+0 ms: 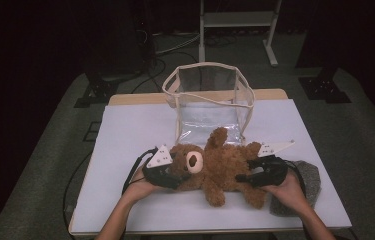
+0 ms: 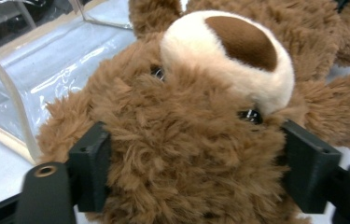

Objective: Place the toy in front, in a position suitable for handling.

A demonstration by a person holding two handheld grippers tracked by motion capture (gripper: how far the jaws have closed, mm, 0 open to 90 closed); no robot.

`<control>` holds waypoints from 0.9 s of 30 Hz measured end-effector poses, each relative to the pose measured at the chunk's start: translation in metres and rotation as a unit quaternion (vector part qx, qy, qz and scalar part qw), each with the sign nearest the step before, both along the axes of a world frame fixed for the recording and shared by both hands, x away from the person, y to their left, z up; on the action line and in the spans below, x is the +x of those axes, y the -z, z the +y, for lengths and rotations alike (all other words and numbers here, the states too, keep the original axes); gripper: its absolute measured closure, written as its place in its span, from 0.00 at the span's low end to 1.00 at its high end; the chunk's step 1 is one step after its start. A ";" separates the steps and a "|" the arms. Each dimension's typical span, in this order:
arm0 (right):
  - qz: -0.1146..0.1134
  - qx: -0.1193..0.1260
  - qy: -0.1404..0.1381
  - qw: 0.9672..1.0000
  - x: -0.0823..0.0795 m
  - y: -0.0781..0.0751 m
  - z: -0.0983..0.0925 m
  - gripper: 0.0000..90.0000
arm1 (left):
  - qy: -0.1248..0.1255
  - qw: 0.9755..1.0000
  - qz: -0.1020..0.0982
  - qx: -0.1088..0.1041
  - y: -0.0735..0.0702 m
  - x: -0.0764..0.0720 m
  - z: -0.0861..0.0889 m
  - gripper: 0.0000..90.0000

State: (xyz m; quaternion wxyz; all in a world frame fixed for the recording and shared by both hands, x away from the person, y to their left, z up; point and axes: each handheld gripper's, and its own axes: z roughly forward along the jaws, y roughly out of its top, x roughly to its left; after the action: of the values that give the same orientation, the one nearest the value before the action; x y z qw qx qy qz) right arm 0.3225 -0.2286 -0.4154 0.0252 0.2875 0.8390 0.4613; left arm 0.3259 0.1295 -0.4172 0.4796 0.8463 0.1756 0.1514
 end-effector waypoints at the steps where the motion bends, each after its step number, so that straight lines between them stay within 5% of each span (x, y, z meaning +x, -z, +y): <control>1: 0.004 0.005 0.001 1.000 0.000 -0.001 0.000 0.44 | -0.001 1.000 0.004 0.002 -0.002 0.000 0.000 0.29; 9: 0.014 0.002 -0.012 1.000 -0.004 -0.017 0.004 0.46 | 0.011 1.000 0.003 0.025 -0.023 -0.006 0.003 0.31; 11: 0.021 0.004 -0.026 0.999 -0.010 -0.025 0.008 0.46 | 0.025 0.999 0.017 0.024 -0.033 -0.009 0.013 0.31; 15: 0.034 -0.018 -0.039 0.998 -0.015 -0.017 0.017 0.44 | 0.024 0.998 0.037 0.050 -0.019 -0.012 0.018 0.29; 20: 0.023 0.006 -0.020 1.000 -0.016 -0.011 0.015 0.33 | 0.007 0.999 0.031 -0.008 -0.006 -0.013 0.029 0.19; 25: -0.003 0.025 -0.005 1.000 -0.026 -0.016 0.002 0.31 | 0.009 1.000 0.014 -0.007 -0.005 -0.016 0.028 0.12; 27: -0.028 0.036 0.030 0.999 -0.036 -0.018 -0.021 0.26 | 0.008 1.000 0.014 -0.008 -0.003 -0.016 0.029 0.11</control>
State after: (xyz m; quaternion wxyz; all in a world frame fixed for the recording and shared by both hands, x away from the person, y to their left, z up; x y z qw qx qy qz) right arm 0.2865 -0.2493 -0.3974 0.0523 0.3004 0.8120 0.4976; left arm 0.3095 0.1588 -0.4140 0.4855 0.8457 0.1762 0.1344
